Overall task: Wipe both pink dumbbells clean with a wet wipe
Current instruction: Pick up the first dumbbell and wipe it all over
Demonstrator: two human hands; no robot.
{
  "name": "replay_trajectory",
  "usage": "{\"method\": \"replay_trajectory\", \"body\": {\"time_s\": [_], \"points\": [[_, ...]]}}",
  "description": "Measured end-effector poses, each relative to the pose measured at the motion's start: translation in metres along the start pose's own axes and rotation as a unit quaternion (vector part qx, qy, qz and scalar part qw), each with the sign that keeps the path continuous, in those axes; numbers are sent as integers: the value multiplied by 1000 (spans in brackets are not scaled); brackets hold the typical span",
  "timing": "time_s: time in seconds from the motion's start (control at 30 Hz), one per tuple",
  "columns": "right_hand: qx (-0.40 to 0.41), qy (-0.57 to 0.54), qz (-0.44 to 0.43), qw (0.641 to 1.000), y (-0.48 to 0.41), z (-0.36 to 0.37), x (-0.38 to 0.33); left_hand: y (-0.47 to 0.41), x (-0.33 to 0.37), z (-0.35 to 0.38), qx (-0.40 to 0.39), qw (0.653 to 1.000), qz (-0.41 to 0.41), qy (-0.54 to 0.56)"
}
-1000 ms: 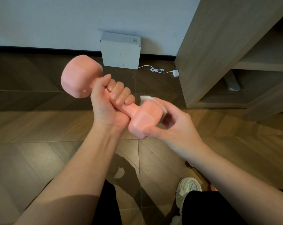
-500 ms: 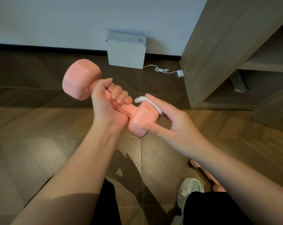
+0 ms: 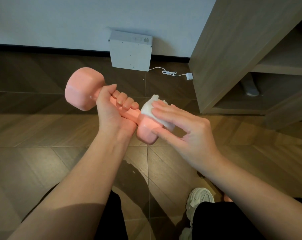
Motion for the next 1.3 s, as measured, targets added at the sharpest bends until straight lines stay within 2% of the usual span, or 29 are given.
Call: {"method": "replay_trajectory", "body": {"time_s": [0.13, 0.2, 0.27, 0.33, 0.4, 0.5, 0.63, 0.7, 0.8, 0.87, 0.97, 1.13, 1.23, 1.3], "points": [[-115, 33, 44, 992, -2, 1, 6, -4, -3, 2, 4, 1000, -14, 27], [-95, 32, 58, 993, -3, -1, 6, -3, -5, 3, -34, 999, -18, 25], [-53, 16, 64, 996, -5, -8, 5, -1, -5, 6, -104, 993, -35, 39], [-33, -54, 92, 994, -8, -14, 4, 2, -4, 10, -178, 982, -43, 46], [-40, -135, 135, 981, -10, -14, 4, 4, -1, 12, -200, 979, -30, 35], [-42, -138, 157, 977, -5, -8, 3, 4, -1, 11, -169, 985, -31, 26], [-1, -71, 89, 993, -1, -8, -3, 3, -2, 8, -139, 990, -33, 22], [-18, -50, 78, 996, -2, -9, -1, 2, -2, 6, -123, 992, -23, 12], [-83, -66, 134, 985, -5, -9, 6, 1, -2, 3, -115, 993, -17, 0], [-63, -45, 130, 988, -4, -11, 7, 0, -3, 2, -111, 994, -16, -12], [-22, -21, 77, 997, -1, -9, 0, 0, -4, 1, -103, 995, -14, -8], [-80, -36, 90, 992, -2, -7, 1, 1, -3, 0, -57, 998, -4, -2], [-39, 5, 11, 999, 0, -4, -7, 2, -3, -1, -30, 999, -9, 9], [-41, 24, -20, 999, 0, -2, -7, 2, -3, -4, -3, 1000, -16, 25]]}}
Point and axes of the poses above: each hand's wrist, its own y-axis away from the middle knuckle, its own z-axis out of the palm, x = y × z, the point moved 2 cm from there along -y, towards the middle knuckle, and after that the axes turned 4 degrees about -z, right-handed, at the moved point
